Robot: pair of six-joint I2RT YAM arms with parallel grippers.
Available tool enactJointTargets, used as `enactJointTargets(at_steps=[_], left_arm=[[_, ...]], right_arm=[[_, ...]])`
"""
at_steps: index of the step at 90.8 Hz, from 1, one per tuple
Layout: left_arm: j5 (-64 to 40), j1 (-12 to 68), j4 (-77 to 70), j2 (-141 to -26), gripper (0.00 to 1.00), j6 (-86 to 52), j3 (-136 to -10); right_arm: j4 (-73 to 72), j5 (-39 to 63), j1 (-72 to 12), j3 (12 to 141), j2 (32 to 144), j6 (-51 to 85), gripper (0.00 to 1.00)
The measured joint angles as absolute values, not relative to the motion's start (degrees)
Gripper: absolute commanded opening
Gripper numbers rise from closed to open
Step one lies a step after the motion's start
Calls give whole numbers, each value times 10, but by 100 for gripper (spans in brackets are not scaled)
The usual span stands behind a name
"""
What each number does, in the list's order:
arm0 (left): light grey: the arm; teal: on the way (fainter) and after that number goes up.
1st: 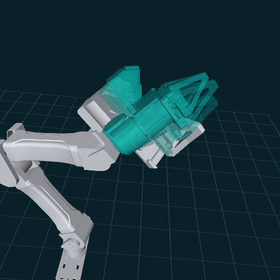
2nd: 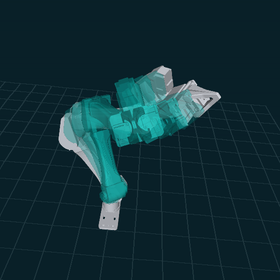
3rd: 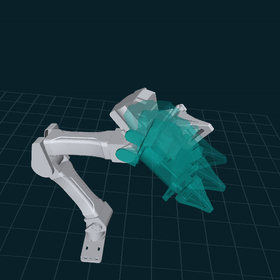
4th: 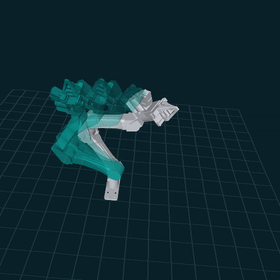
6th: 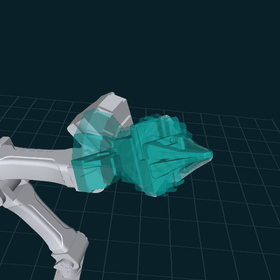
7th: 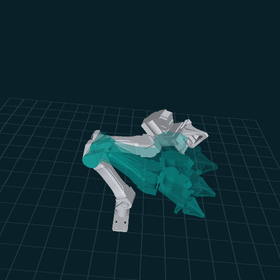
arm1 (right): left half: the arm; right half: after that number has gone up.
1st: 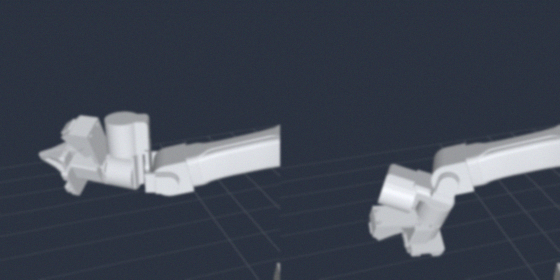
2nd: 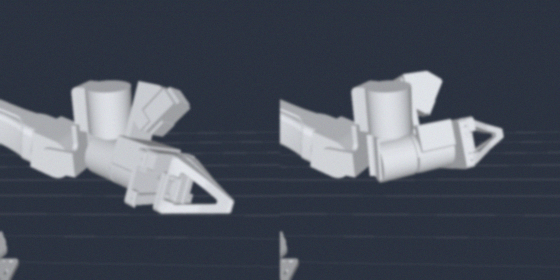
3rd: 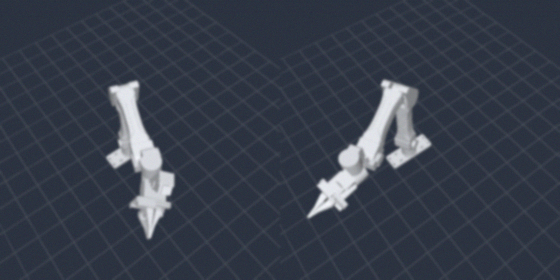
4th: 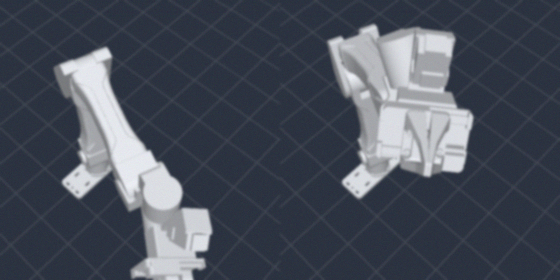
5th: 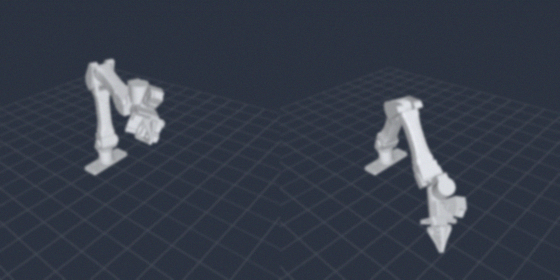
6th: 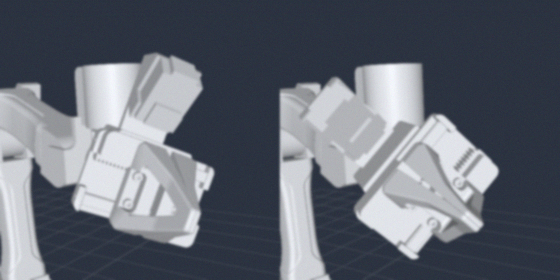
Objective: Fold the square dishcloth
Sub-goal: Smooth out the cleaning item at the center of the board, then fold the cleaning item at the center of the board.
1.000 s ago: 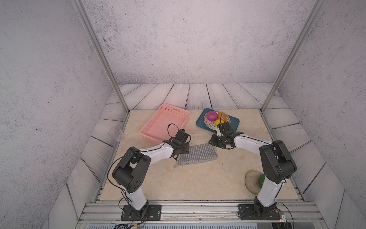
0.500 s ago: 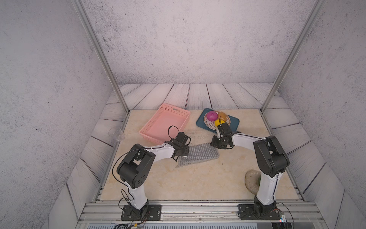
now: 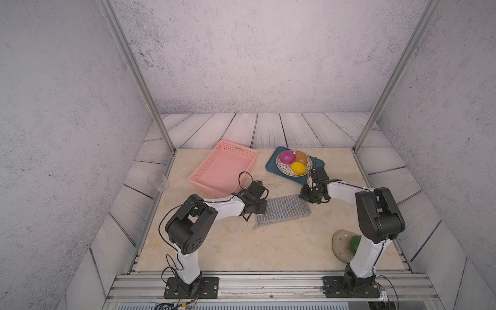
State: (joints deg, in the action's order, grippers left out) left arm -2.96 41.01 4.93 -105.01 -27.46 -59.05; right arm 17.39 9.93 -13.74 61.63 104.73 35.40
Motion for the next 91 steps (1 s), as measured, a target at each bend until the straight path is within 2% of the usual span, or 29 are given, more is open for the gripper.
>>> enactJointTargets(at_steps=[7,25,40,91], left_arm=[[-29,410,54,-1047,58,-276,-591],[-27,410,75,-1002,59,-274,-591],[-23,410,80,-973,57,-272,-590],[-15,436,102,-993,49,-270,-568]], right_arm=[[195,98,-136,616,1038,343,24],[243,86,-135,616,988,318,27],[271,72,-135,616,963,309,27],[271,69,-135,538,963,320,27]])
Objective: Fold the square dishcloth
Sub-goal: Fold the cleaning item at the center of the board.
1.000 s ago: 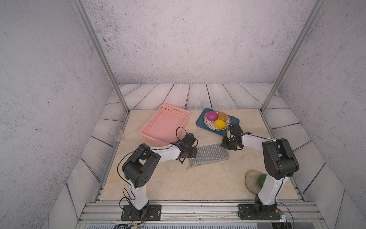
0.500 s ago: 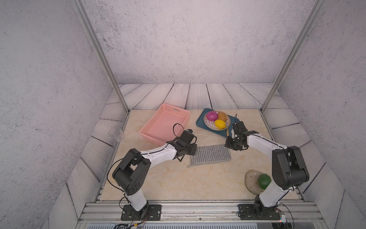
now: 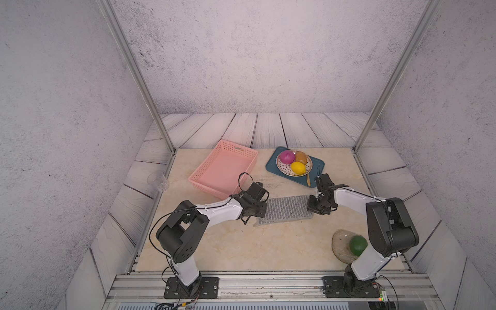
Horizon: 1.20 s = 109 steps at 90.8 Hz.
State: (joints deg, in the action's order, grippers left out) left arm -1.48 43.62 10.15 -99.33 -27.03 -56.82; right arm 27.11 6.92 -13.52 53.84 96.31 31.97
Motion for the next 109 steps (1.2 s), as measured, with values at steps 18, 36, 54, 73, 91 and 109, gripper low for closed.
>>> enactJointTargets(at_steps=[18,36,54,73,91,109], left_arm=[[-10,437,105,-996,48,-278,-556],[-10,437,106,-999,46,-291,-547],[-20,437,105,-1002,39,-305,-540],[-47,437,88,-1003,37,-325,-534],[-62,437,75,-1005,34,-340,-532],[-85,425,54,-1006,26,-356,-521]], right_arm=[[260,75,-135,536,963,325,22],[253,87,-135,531,963,326,3],[252,96,-135,532,963,323,0],[276,93,-135,554,962,307,0],[303,79,-139,582,952,282,0],[337,45,-161,601,934,265,0]])
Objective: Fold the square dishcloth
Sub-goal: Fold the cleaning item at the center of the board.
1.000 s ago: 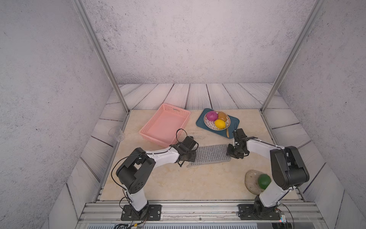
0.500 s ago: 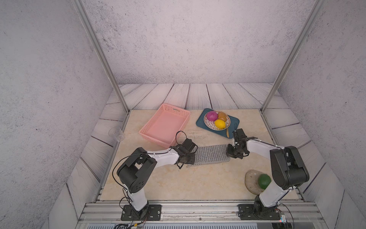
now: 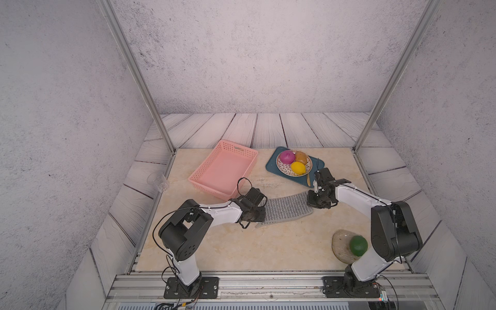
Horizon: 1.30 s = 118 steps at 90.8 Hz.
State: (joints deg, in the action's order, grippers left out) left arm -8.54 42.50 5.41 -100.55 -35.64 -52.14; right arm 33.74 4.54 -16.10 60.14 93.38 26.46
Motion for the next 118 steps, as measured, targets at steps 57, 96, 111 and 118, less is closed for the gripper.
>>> enactJointTargets(at_steps=[57,96,111,118], left_arm=[[-146,397,-9,-1010,25,-391,-497],[-173,390,-69,-1011,37,-404,-474],[-181,387,-89,-999,40,-411,-456],[-182,383,-89,-991,39,-415,-447]], right_arm=[[405,-19,-295,689,934,257,0],[385,18,-364,708,983,295,0],[375,22,-373,712,992,308,0],[374,23,-375,716,994,312,0]])
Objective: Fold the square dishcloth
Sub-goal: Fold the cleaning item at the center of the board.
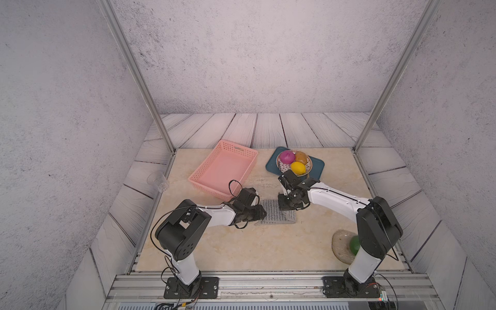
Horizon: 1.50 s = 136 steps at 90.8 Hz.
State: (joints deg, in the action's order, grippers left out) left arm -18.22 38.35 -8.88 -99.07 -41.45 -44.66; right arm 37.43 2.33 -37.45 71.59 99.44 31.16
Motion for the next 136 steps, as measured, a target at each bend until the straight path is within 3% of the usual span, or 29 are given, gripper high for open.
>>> enactJointTargets(at_steps=[69,136], left_arm=[[-208,369,-111,-988,16,-451,-422],[-232,368,-149,-1002,15,-466,-415]], right_arm=[[345,53,-420,731,1016,367,0],[312,98,-429,763,1072,431,0]])
